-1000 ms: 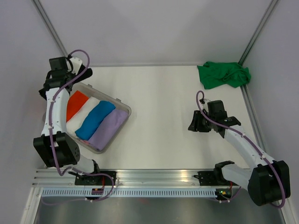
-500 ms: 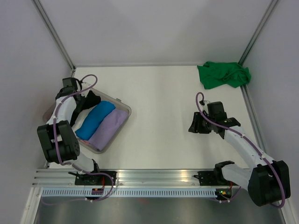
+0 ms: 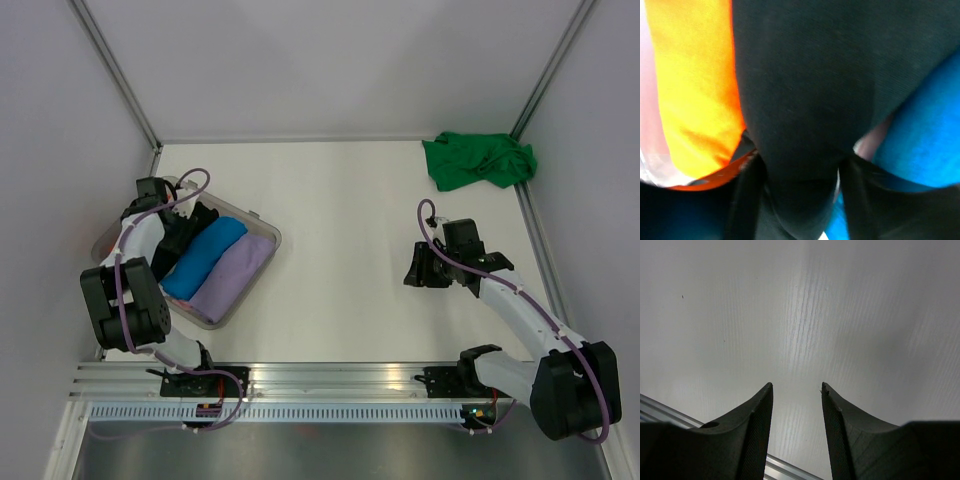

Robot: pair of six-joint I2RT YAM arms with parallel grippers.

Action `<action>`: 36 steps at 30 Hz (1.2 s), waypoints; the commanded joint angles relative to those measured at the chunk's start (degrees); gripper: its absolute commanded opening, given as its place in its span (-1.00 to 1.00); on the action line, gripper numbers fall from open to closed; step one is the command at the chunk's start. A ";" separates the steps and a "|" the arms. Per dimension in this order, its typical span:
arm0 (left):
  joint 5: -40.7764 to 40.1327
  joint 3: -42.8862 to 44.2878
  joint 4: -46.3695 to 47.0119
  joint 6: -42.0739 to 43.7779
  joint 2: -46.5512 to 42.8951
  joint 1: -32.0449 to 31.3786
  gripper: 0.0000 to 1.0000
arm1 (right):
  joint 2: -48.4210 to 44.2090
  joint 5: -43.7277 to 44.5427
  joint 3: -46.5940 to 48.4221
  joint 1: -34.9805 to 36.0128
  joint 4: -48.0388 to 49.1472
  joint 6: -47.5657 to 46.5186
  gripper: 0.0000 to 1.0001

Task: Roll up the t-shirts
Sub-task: Place the rolled tshirt into the container

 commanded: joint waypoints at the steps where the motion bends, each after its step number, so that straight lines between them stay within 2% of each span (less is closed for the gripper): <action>1: 3.77 3.52 -4.88 -4.21 -1.67 0.81 0.32 | -0.34 0.54 0.83 -0.29 0.59 -1.02 0.00; 3: 5.96 4.31 -7.42 -5.00 -2.63 0.90 0.61 | -0.08 0.54 1.00 -0.29 1.03 -1.02 0.00; 8: 6.84 5.98 -11.12 -6.14 -6.32 1.34 0.71 | 1.68 -0.69 3.19 -0.21 1.48 -1.90 0.00; 16: 6.67 13.71 -15.61 -8.78 -15.20 3.44 0.83 | 7.83 -1.57 12.68 -0.29 -0.98 -5.94 0.01; 19: 5.79 16.17 -15.35 -10.97 -14.42 6.17 0.71 | 9.68 -2.10 16.02 -0.29 -1.60 -6.03 0.00; 23: 6.05 15.30 -12.98 -13.26 -10.47 12.74 0.24 | 11.96 -2.27 20.51 -0.29 -4.23 -6.12 0.00; 24: 5.88 15.04 -11.15 -13.70 -9.41 13.90 0.07 | 12.32 -2.10 21.91 -0.29 -5.02 -6.12 -0.01; 27: 4.22 13.37 -6.50 -14.58 -5.29 16.72 -0.21 | 12.67 -1.75 23.50 -0.20 -5.99 -5.86 -0.03; 30: 1.31 10.03 -2.35 -14.15 -2.03 16.81 -0.23 | 13.20 -1.31 25.08 -0.20 -6.52 -5.33 -0.05; 36: 3.23 7.30 2.93 -14.15 3.24 16.81 -0.22 | 11.79 -0.96 22.72 -0.12 -5.38 -2.35 -0.08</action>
